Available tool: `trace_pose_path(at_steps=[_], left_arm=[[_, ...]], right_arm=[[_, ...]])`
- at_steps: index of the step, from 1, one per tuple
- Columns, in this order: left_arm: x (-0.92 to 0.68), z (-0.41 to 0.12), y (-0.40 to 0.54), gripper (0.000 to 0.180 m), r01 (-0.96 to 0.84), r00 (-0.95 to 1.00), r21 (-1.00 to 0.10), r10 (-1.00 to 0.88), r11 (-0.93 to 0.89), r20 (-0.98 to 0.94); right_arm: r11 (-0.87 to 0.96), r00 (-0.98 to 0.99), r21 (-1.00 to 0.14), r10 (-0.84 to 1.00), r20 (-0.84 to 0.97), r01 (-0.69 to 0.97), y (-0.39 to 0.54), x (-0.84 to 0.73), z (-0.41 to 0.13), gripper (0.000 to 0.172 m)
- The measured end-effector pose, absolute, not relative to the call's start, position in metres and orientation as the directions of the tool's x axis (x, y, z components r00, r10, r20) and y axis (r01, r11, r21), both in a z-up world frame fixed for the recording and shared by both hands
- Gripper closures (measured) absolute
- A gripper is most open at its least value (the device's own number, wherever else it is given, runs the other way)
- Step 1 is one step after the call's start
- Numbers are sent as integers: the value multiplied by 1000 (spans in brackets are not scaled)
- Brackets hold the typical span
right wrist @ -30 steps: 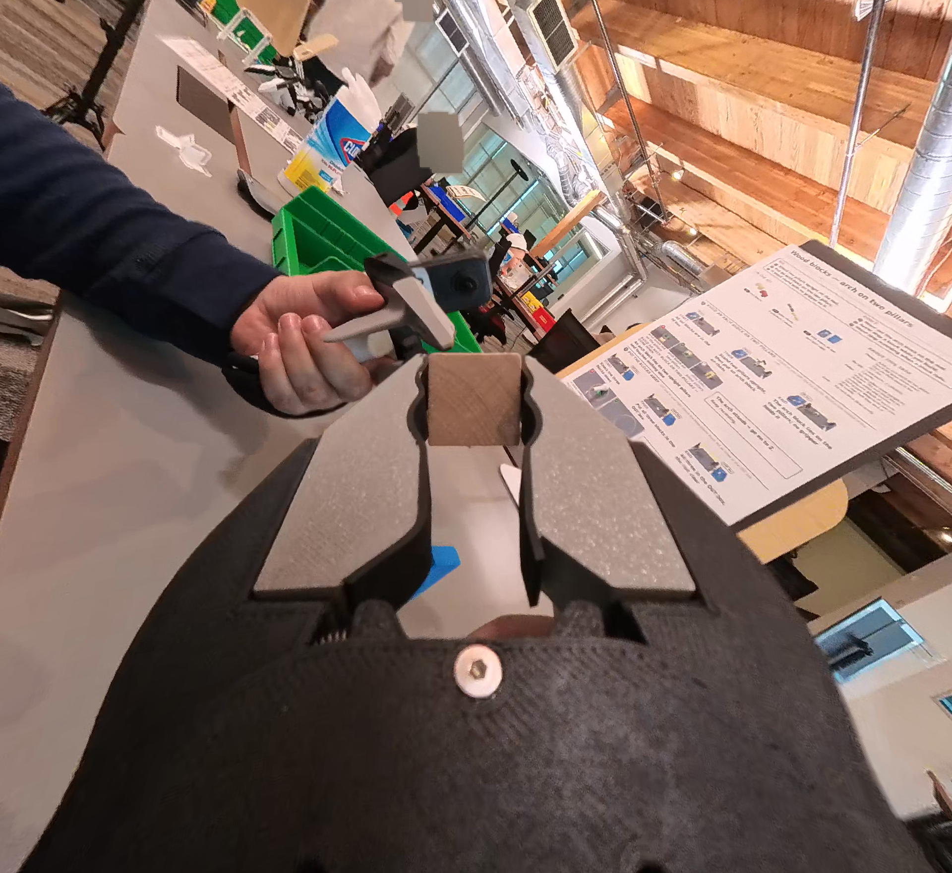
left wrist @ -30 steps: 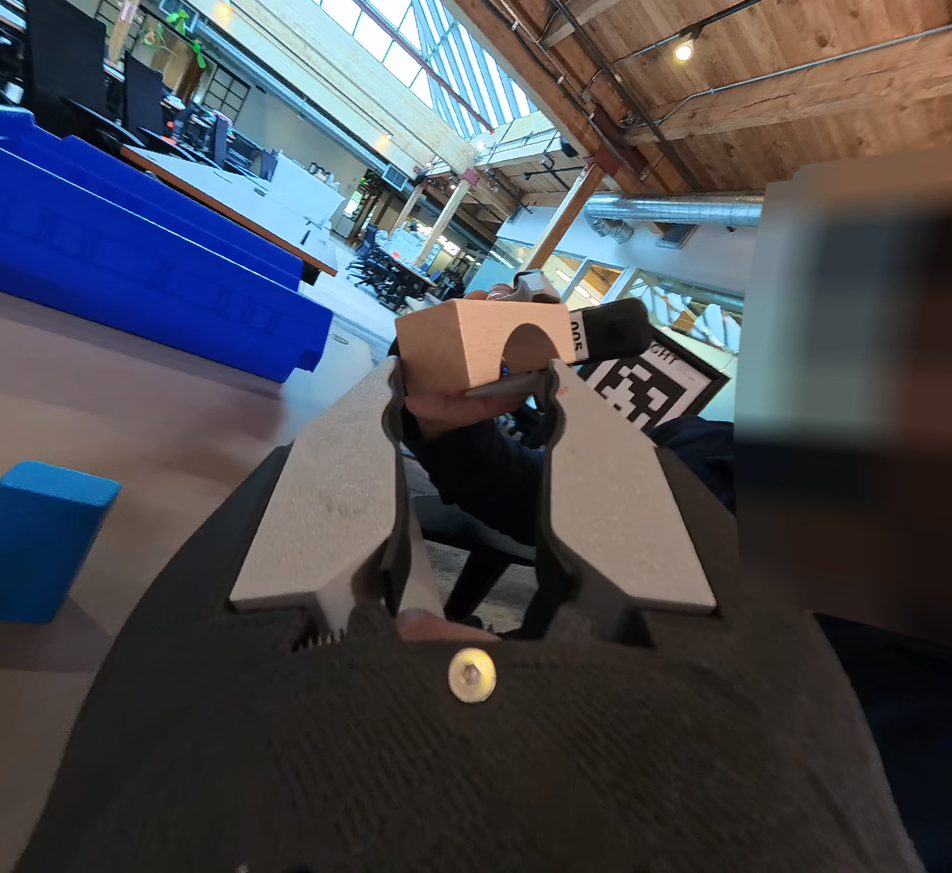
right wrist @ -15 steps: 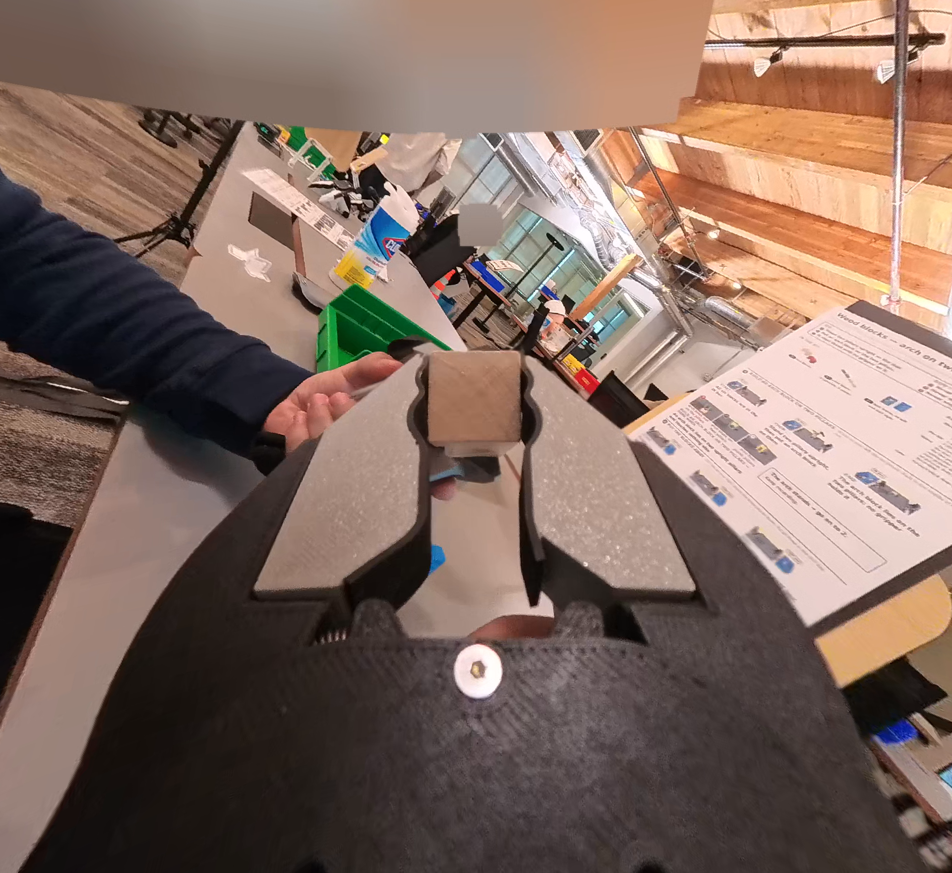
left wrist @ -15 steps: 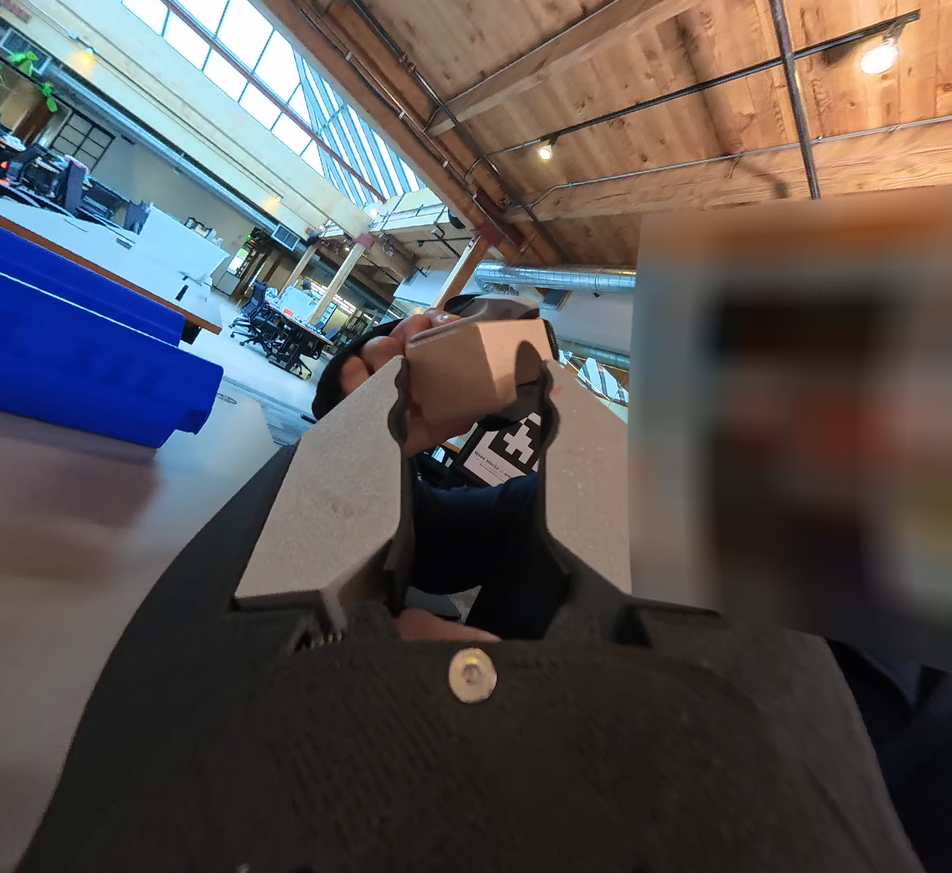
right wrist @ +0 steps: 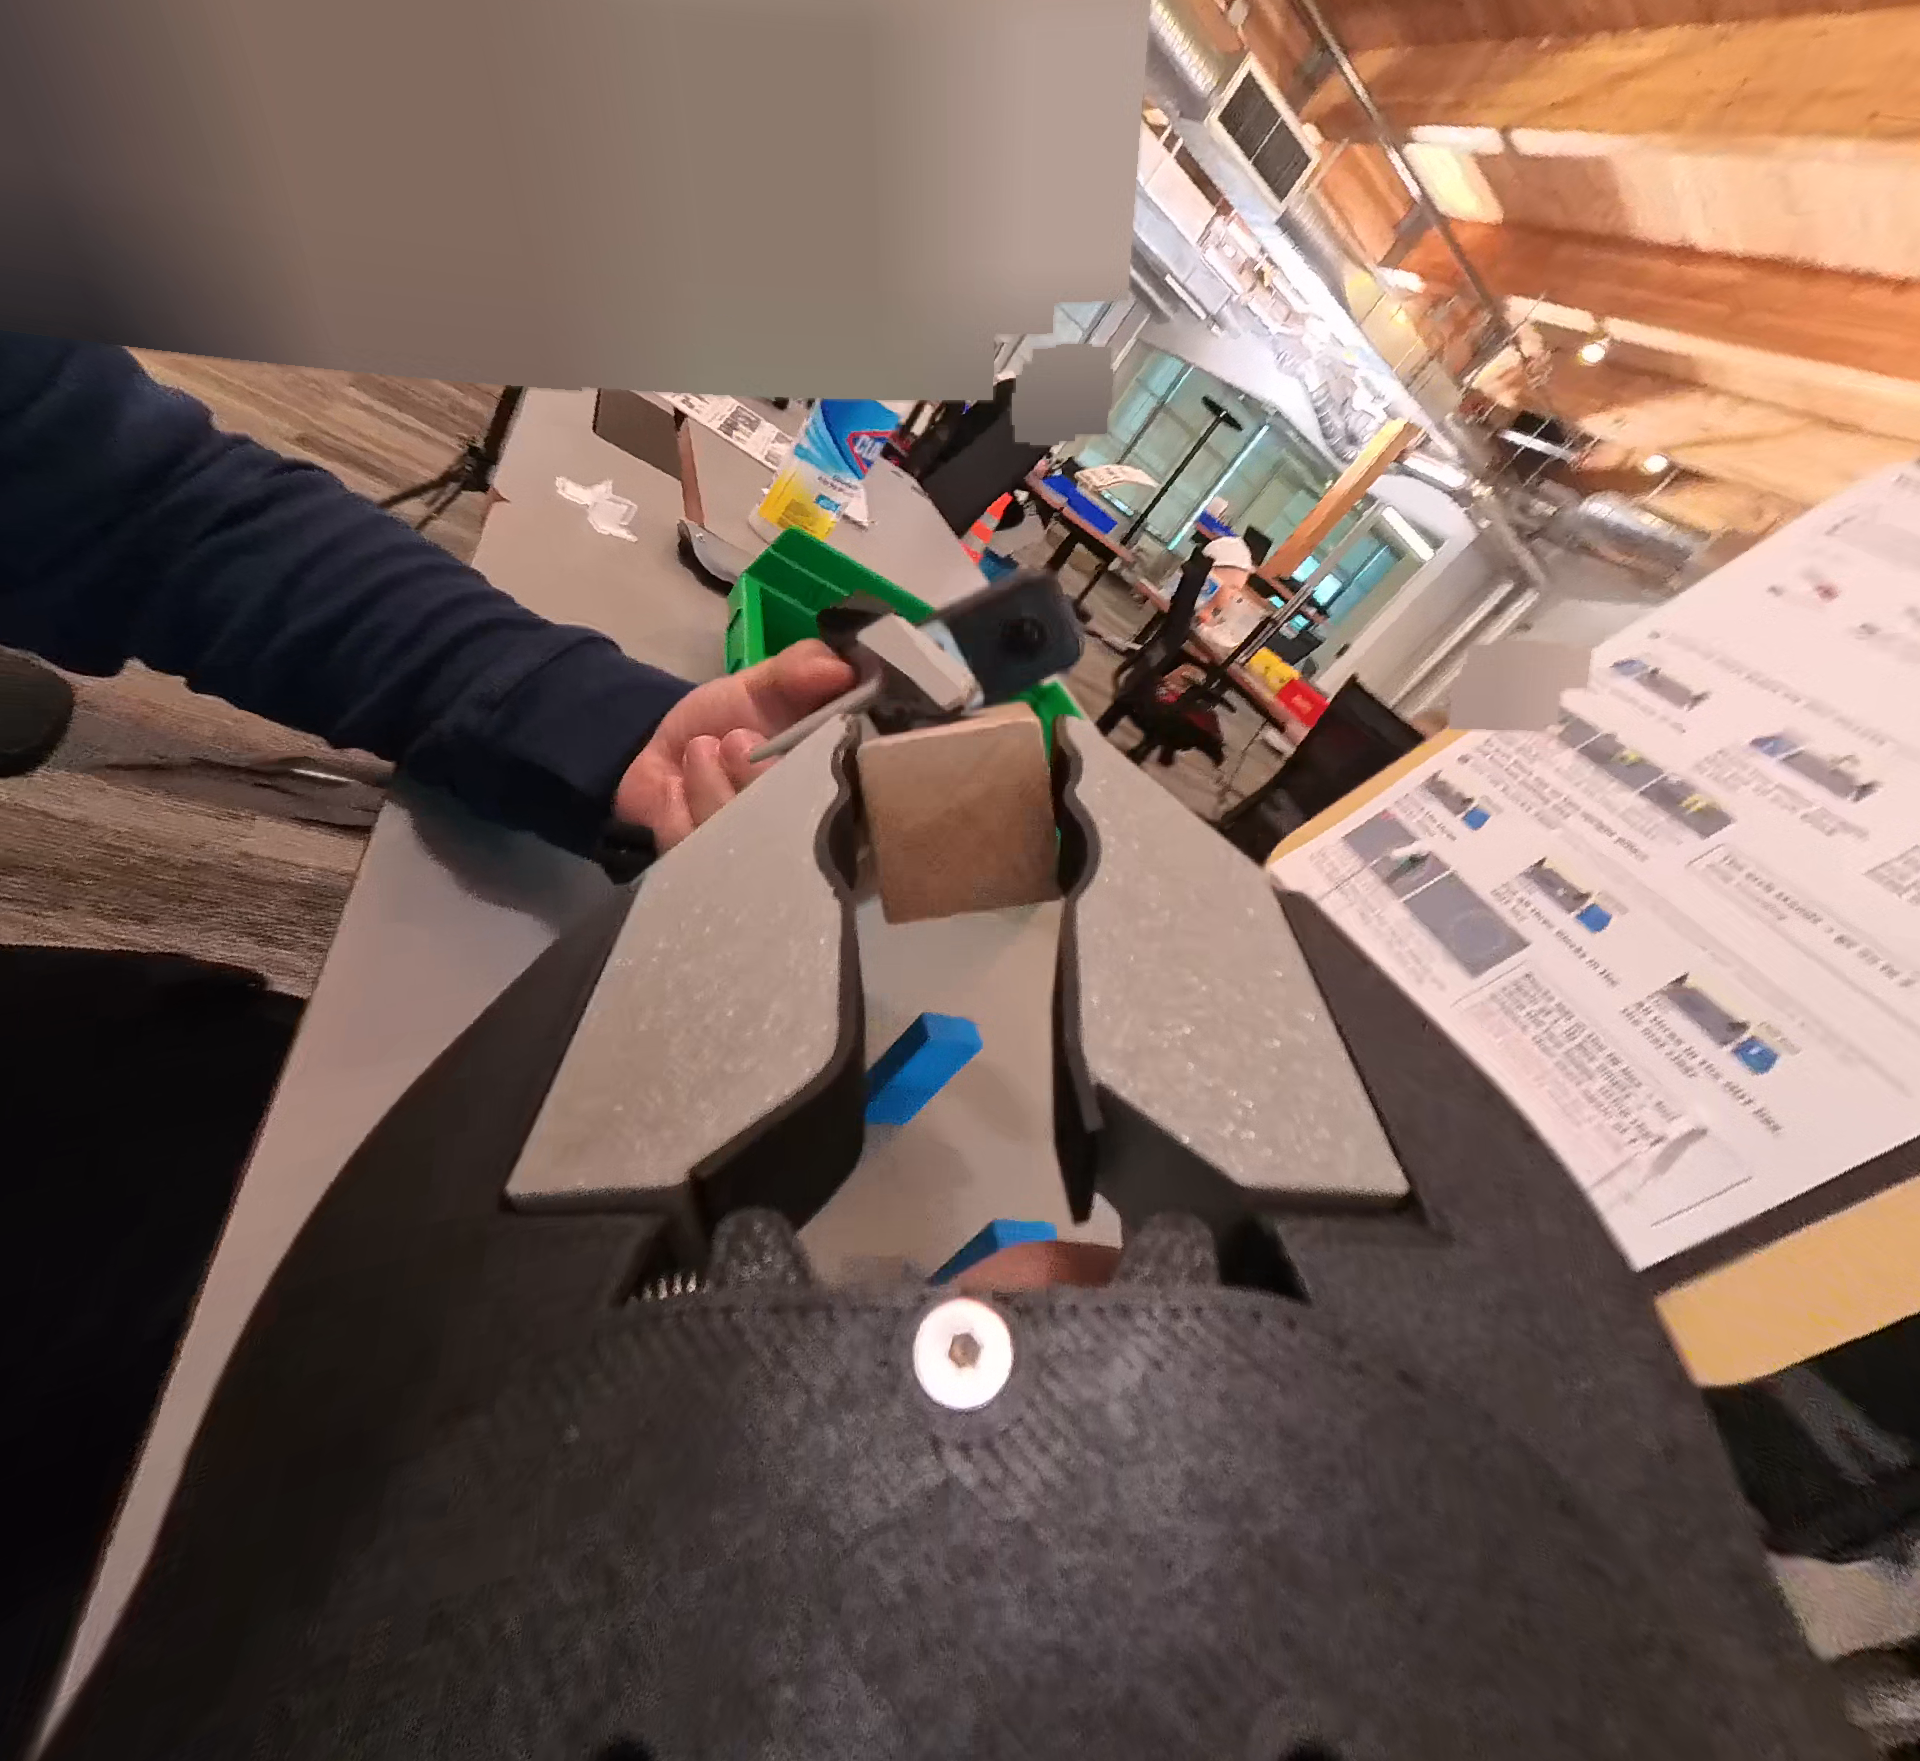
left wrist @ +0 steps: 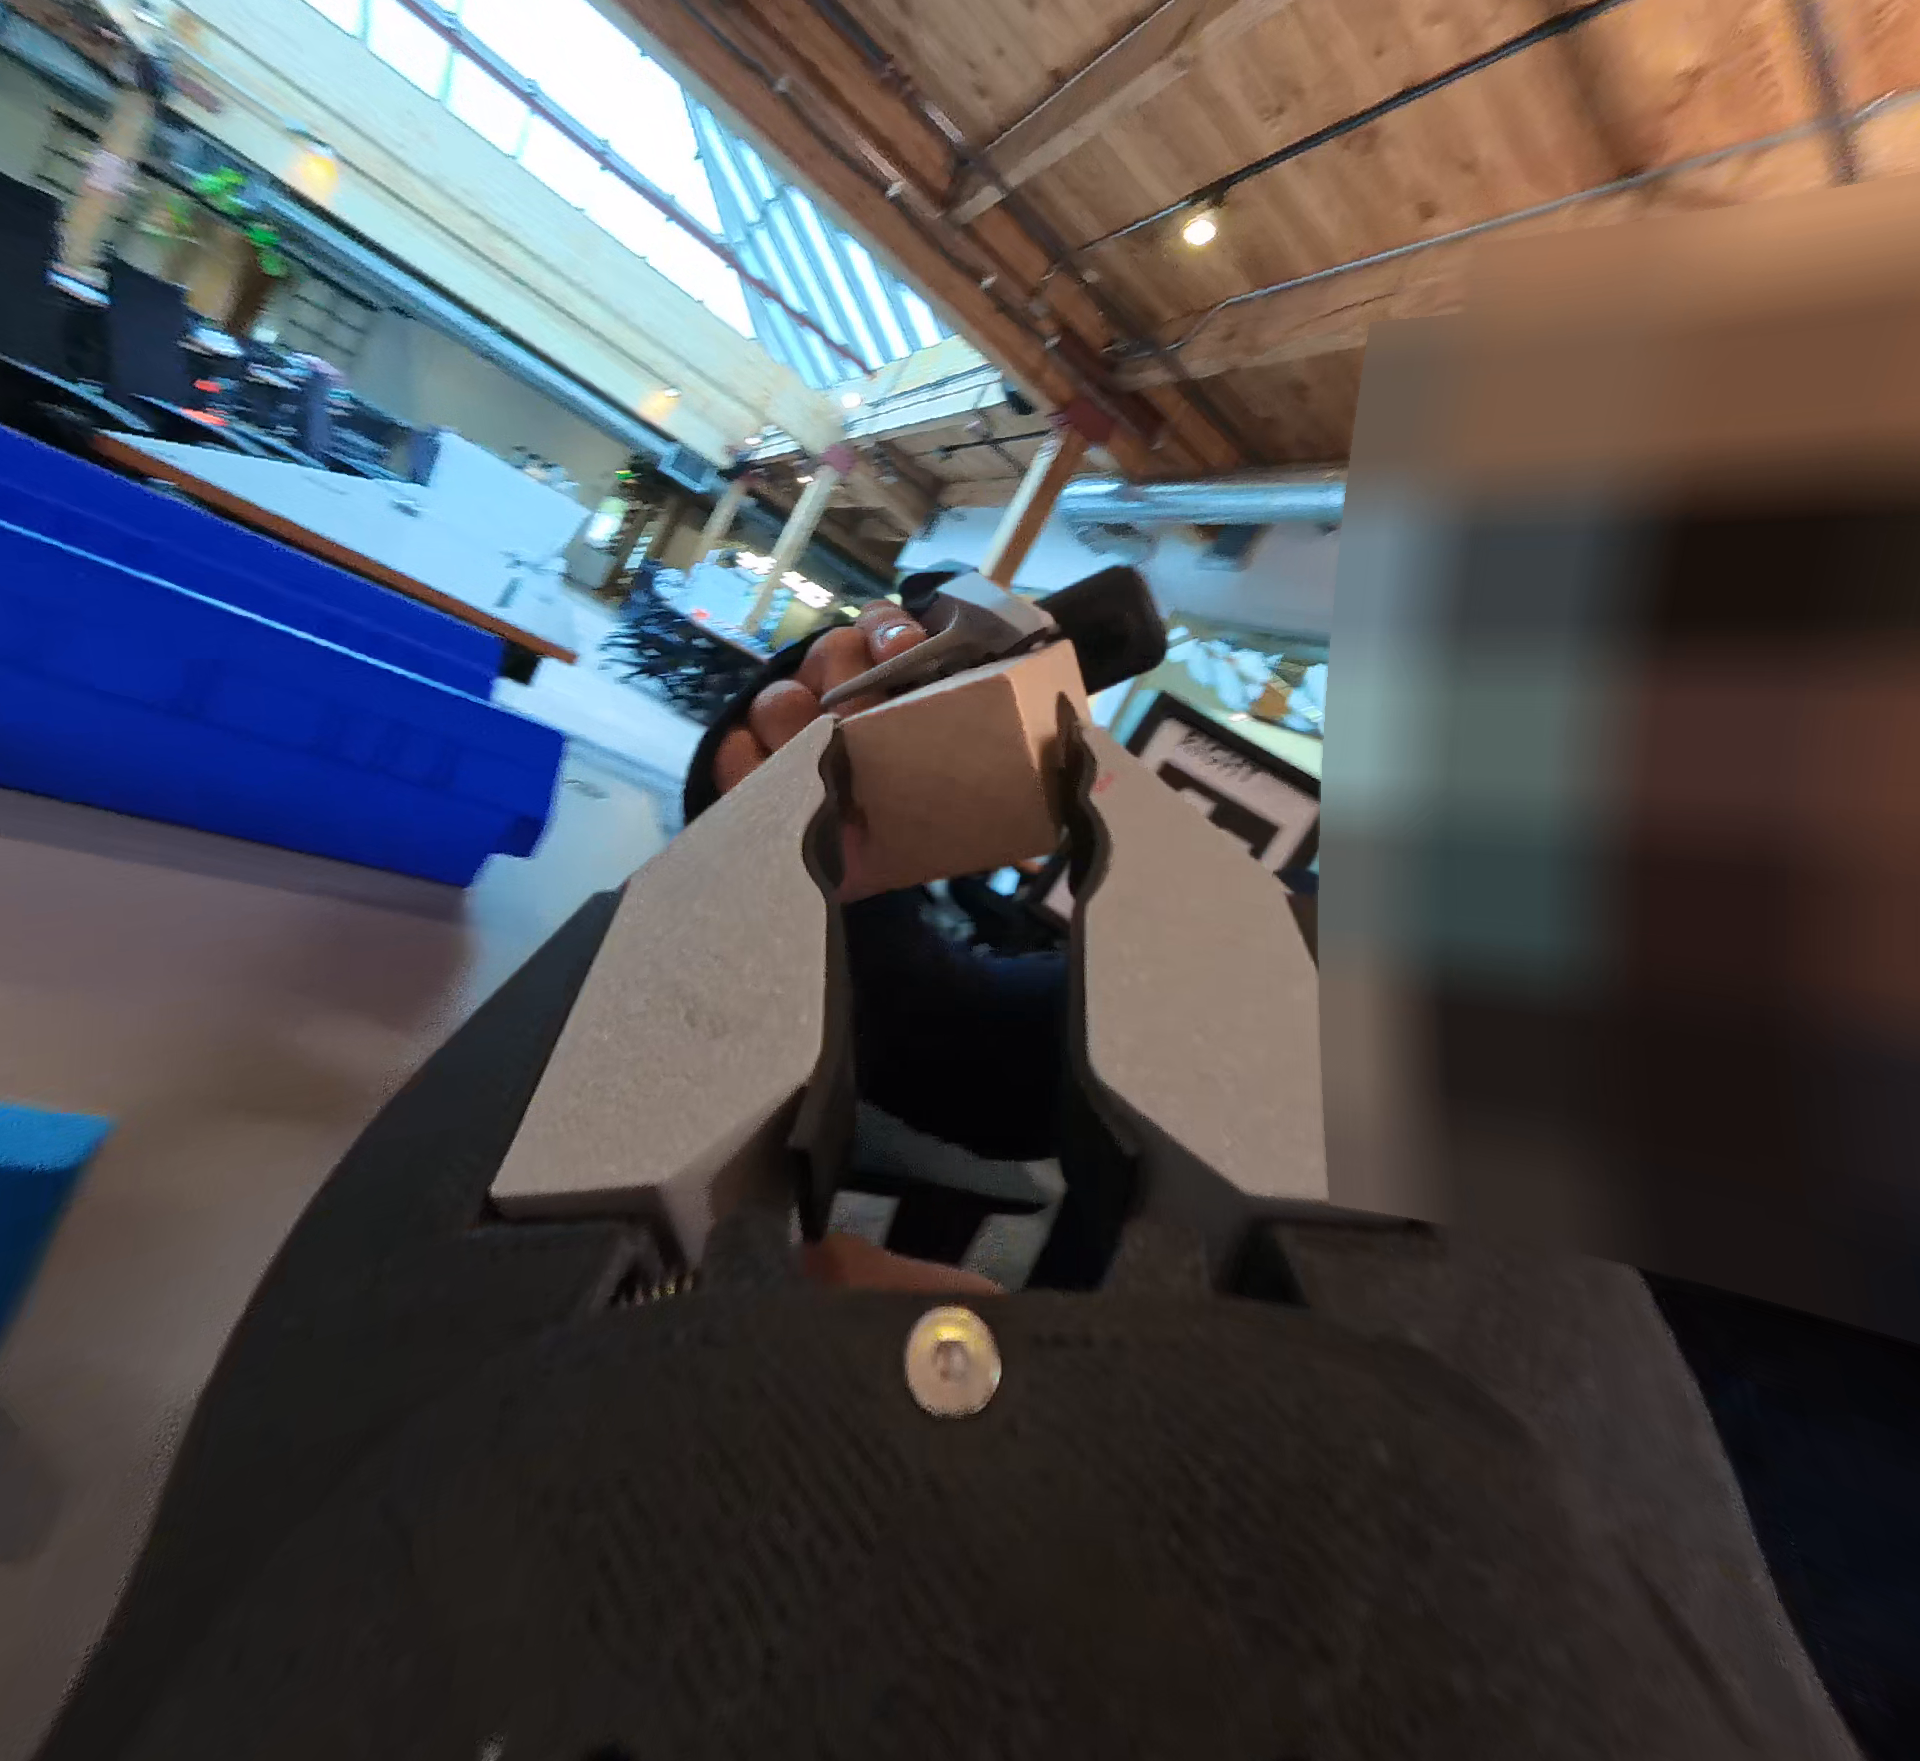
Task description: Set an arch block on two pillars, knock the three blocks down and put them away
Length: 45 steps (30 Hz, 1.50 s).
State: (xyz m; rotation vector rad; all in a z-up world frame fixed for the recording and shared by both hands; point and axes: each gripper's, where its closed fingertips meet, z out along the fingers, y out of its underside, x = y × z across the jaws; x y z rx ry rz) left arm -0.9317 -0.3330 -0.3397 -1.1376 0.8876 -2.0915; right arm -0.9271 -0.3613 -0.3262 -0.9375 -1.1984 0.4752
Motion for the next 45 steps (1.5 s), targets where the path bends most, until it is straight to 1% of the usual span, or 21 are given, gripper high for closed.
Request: trace_pose_path(at_steps=[1, 6, 9, 11, 13, 15, 18, 21, 23, 28, 31, 33, 34, 35, 40, 45], left_arm=[[-930, -342, -331, 142, 189, -421, -799, -782, -570, 459], [-925, -349, -319, 144, 220, -262, -869, -885, -444, 386], [-925, -352, -312, 147, 240, -172, -901, -929, -361, 326], [-925, -354, -310, 149, 232, -112, -930, -957, -286, 266], [-925, -354, -309, 149, 237, -90, -937, -966, -258, 244], [-921, -362, -299, 149, 212, -27, -941, -965, -262, 262], [-913, -381, -296, 149, 127, -12, -951, -959, -281, 282], [-907, -388, -300, 149, 86, -11, -959, -963, -270, 270], [-907, -383, -305, 149, 96, -28, -963, -968, -253, 251], [-914, -362, -319, 149, 188, -115, -950, -967, -248, 229], [-919, -351, -321, 149, 246, -127, -938, -968, -243, 217], [-922, -347, -320, 149, 272, -125, -930, -967, -248, 222], [-924, -345, -318, 149, 287, -124, -924, -966, -253, 227], [-925, -343, -317, 149, 299, -122, -918, -965, -260, 233], [-931, -341, -309, 149, 321, -103, -907, -962, -271, 251], [-929, -348, -305, 149, 282, -95, -917, -960, -281, 264]], right_arm=[[530, 323, -835, 773, 546, 146, -359, -925, -329, 138], [350, 312, -935, 883, 350, 56, -342, -912, -340, 134], [215, 320, -976, 928, 193, -34, -331, -901, -340, 134], [113, 319, -989, 945, 77, -96, -323, -893, -338, 137], [7, 316, -993, 948, -32, -120, -313, -888, -343, 138], [-85, 332, -989, 935, -121, -121, -301, -885, -358, 140], [-196, 274, -979, 940, -205, -61, -304, -897, -390, 132], [-240, 260, -971, 938, -229, 11, -307, -905, -415, 122], [-275, 248, -960, 935, -254, 53, -309, -908, -427, 111], [-330, 135, -943, 937, -322, 37, -324, -922, -438, 103], [-331, 89, -943, 940, -329, 10, -331, -932, -432, 108], [-314, 70, -949, 946, -316, -34, -333, -936, -422, 117], [-308, 72, -950, 948, -311, -55, -331, -937, -418, 126], [-304, 74, -950, 948, -309, -74, -330, -937, -414, 141], [-274, 118, -956, 951, -285, -102, -321, -932, -405, 142], [-268, 145, -957, 948, -283, -114, -315, -917, -396, 142]])
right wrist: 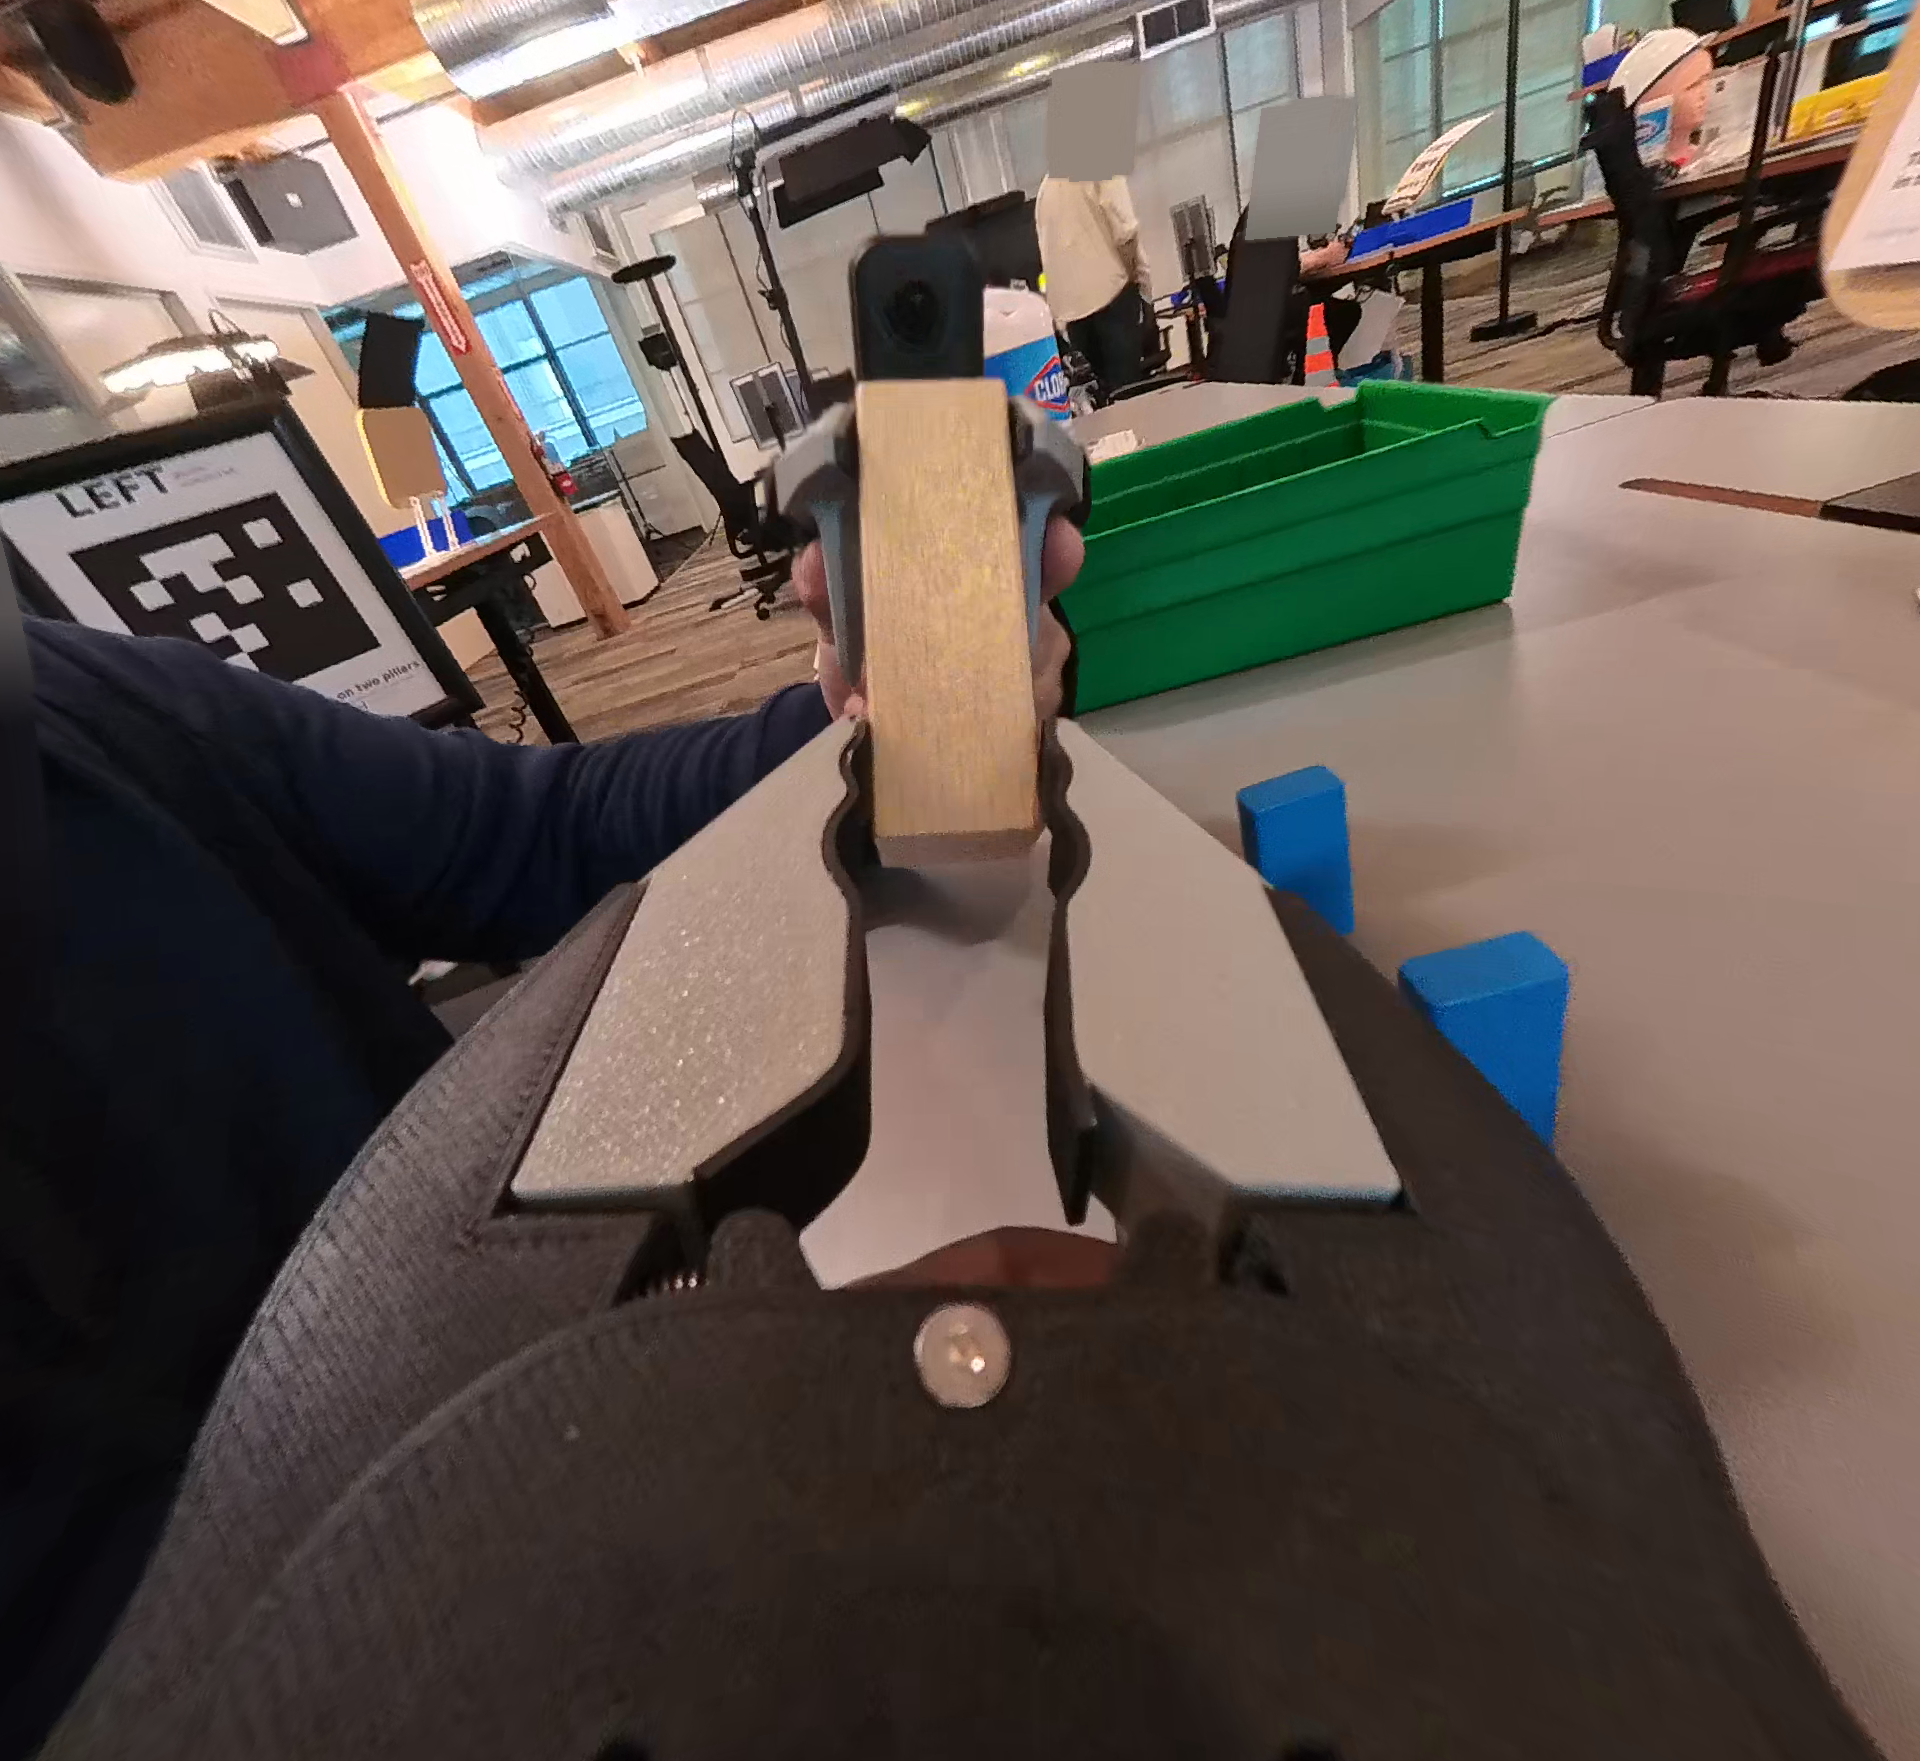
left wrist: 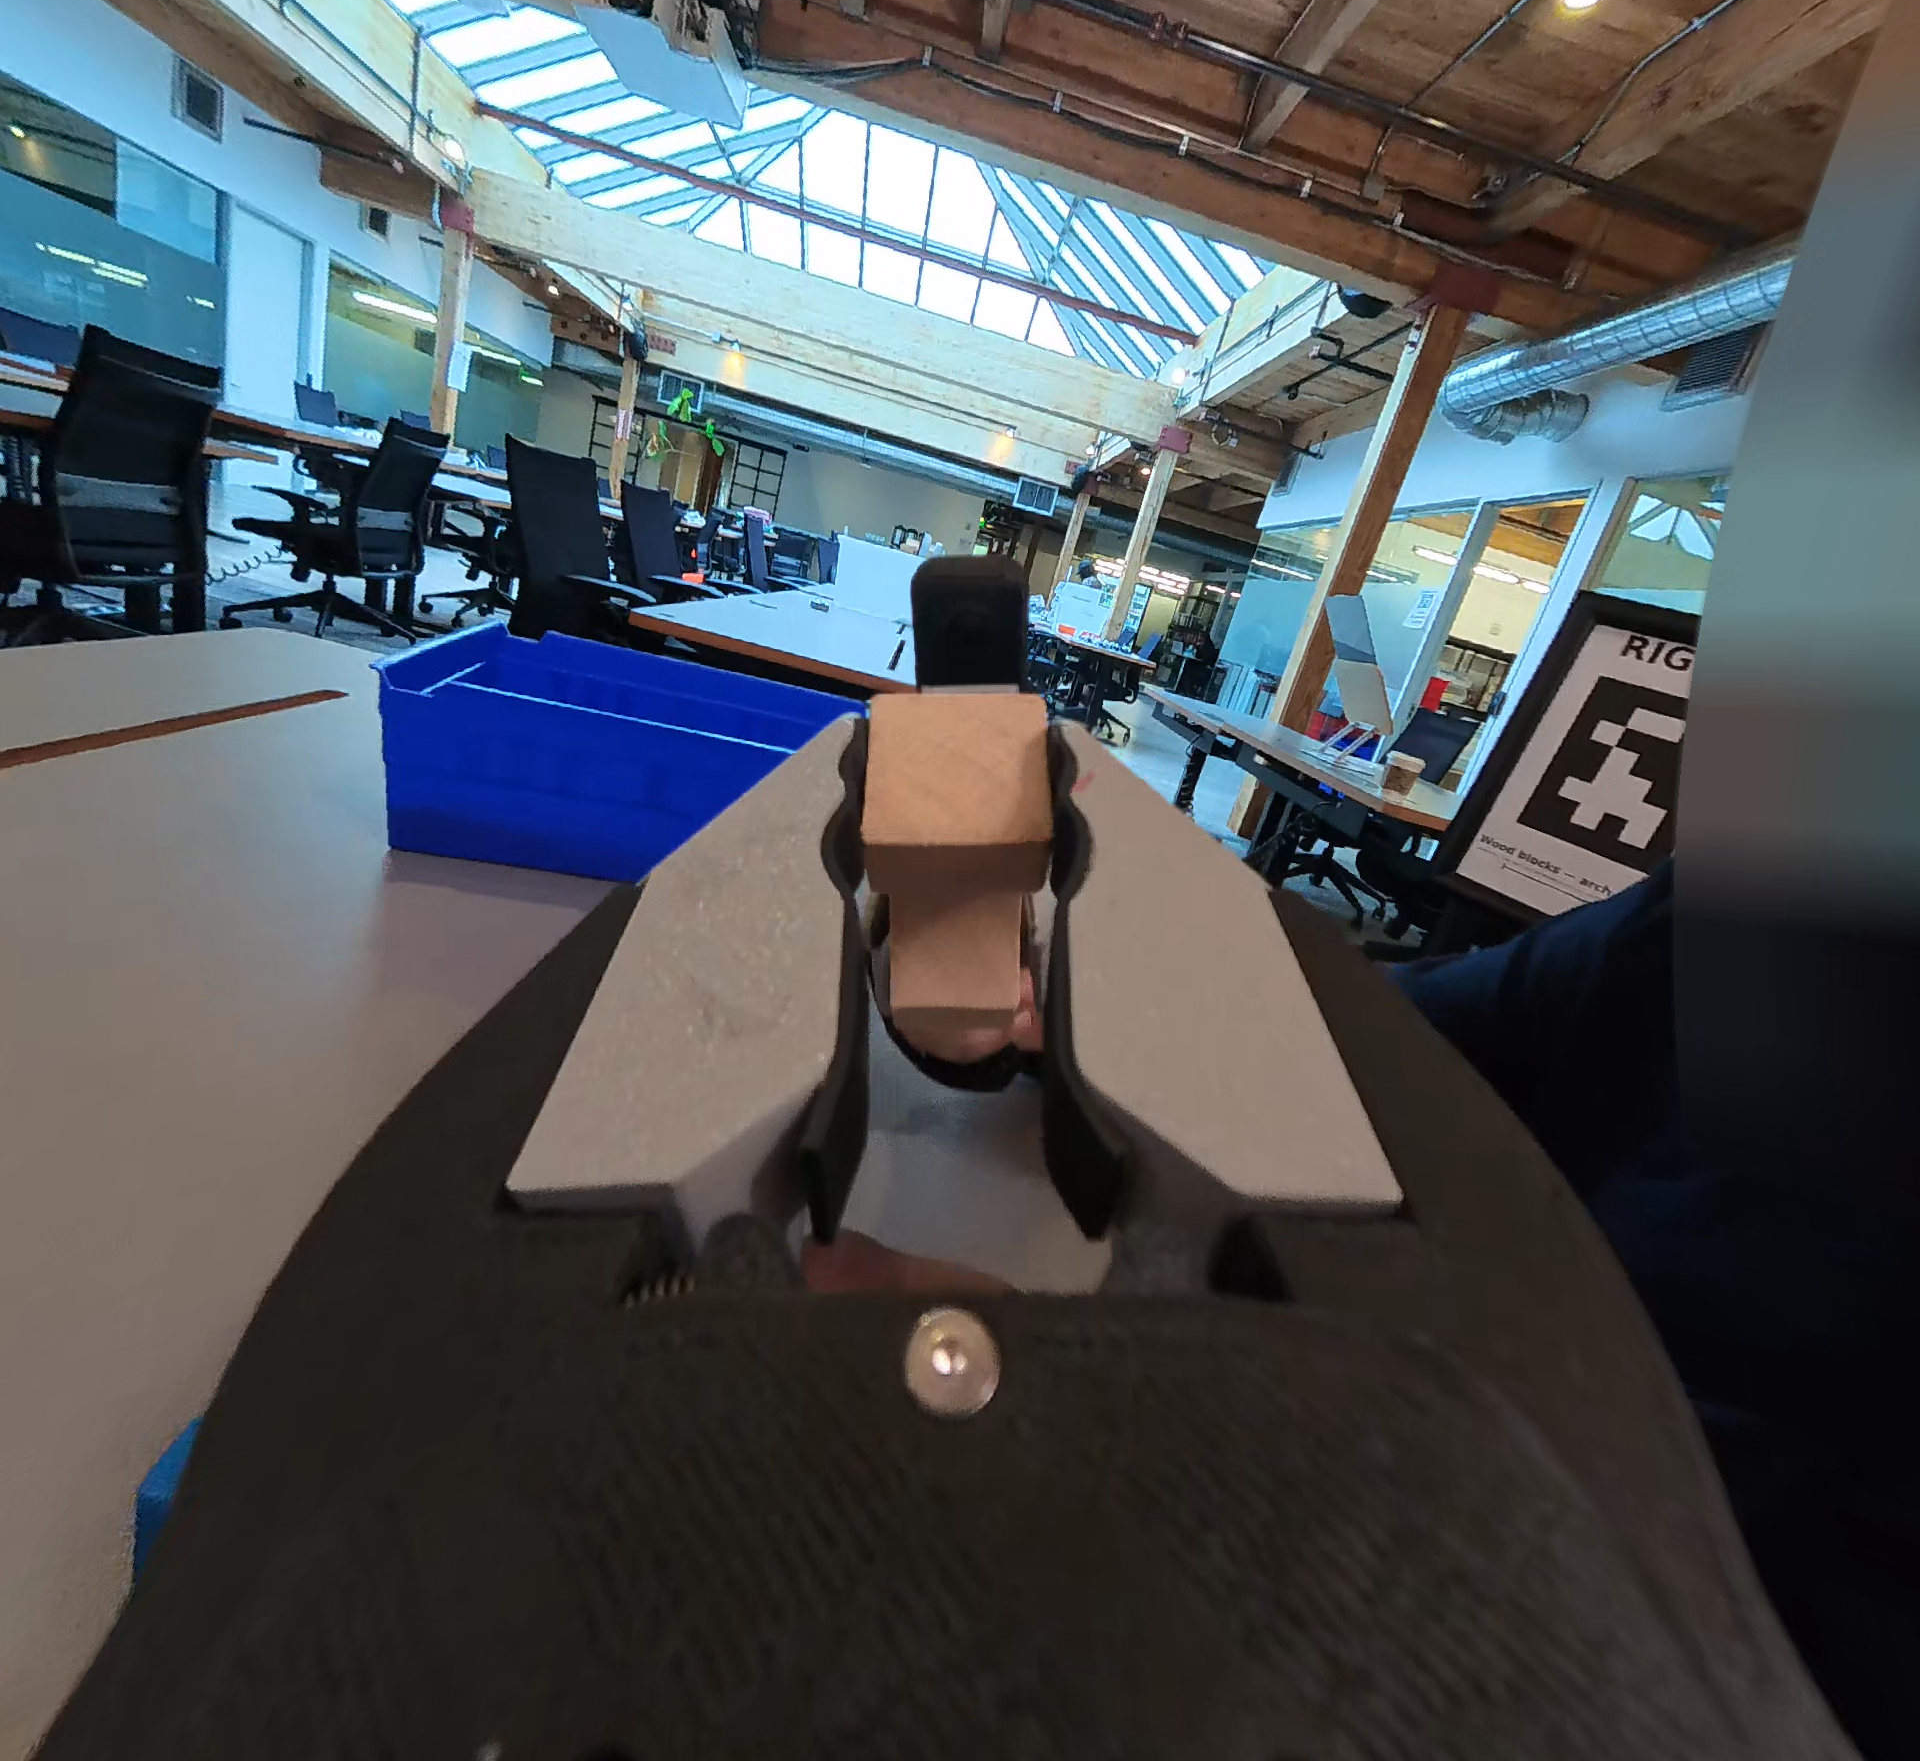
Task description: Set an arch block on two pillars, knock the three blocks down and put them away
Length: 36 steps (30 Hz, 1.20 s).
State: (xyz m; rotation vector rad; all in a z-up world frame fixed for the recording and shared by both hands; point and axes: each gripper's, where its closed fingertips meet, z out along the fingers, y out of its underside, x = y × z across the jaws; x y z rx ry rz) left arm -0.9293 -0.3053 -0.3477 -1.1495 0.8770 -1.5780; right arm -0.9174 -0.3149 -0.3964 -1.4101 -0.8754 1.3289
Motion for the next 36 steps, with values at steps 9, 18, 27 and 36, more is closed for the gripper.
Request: trace_pose_path(at_steps=[9, 18, 27, 36], left_arm=[[-922, -343, -309, 149, 278, -93, -926, -966, -256, 239], [-904, -291, -325, 149, 238, -56, -965, -994, -109, 98], [-899, -273, -331, 148, 376, -100, -907, -981, -190, 164], [-907, -288, -326, 148, 398, -69, -888, -973, -231, 222]], right_arm=[[-387, 16, -895, 916, -400, -222, -318, -911, -390, 142], [-306, -30, -882, 948, -316, -360, -330, -893, -348, 130], [-305, -36, -833, 945, -326, -462, -338, -892, -330, 114], [-285, -2, -838, 947, -321, -465, -335, -896, -328, 138]])
